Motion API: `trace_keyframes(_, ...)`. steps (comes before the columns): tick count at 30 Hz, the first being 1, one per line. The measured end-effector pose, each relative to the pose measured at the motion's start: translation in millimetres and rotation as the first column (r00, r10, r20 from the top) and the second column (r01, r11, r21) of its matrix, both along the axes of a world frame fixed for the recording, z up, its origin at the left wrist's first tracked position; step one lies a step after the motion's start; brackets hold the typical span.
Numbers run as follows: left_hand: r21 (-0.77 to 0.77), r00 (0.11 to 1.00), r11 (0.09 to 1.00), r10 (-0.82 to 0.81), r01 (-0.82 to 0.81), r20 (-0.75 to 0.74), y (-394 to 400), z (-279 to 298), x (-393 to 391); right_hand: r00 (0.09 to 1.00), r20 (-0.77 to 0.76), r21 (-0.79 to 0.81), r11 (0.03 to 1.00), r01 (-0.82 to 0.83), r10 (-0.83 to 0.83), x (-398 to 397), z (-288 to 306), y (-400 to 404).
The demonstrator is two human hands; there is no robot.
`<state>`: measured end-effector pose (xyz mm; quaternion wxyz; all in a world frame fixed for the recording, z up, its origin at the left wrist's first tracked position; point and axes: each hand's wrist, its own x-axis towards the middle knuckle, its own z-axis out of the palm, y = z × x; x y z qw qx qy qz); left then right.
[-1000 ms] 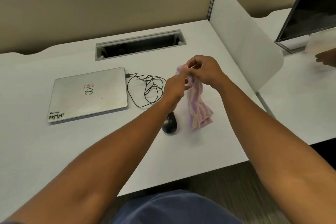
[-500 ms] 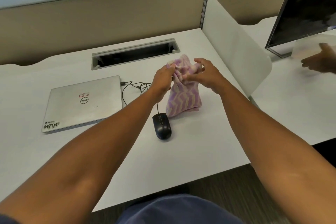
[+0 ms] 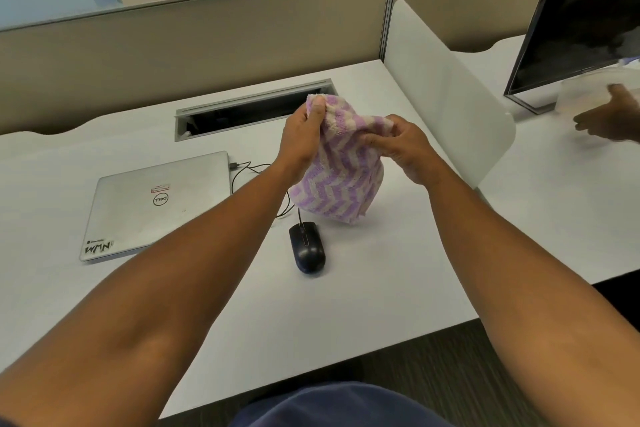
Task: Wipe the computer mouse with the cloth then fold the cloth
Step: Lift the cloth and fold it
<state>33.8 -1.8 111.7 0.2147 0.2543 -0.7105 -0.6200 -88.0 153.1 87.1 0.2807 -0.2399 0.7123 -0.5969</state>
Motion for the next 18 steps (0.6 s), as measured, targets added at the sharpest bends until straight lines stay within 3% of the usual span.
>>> trace_keyframes(9, -0.011, 0.998, 0.999, -0.049, 0.049, -0.026, -7.7, 13.6, 6.7, 0.945, 0.317, -0.142, 0.989, -0.041, 0.085, -1.9, -9.1, -2.2)
trace_keyframes(13, 0.099, 0.991, 0.986, -0.136, 0.136, -0.003, -7.6, 24.8, 8.5, 0.877, 0.441, -0.198, 0.974, -0.114, 0.192, 2.9, -19.1, -7.5)
trace_keyframes(18, 0.338, 0.974, 0.920, -0.222, 0.198, 0.034, -17.1, 28.0, 10.8, 0.879, 0.459, -0.258, 0.966, -0.005, 0.127, 0.1, -17.7, -16.7)
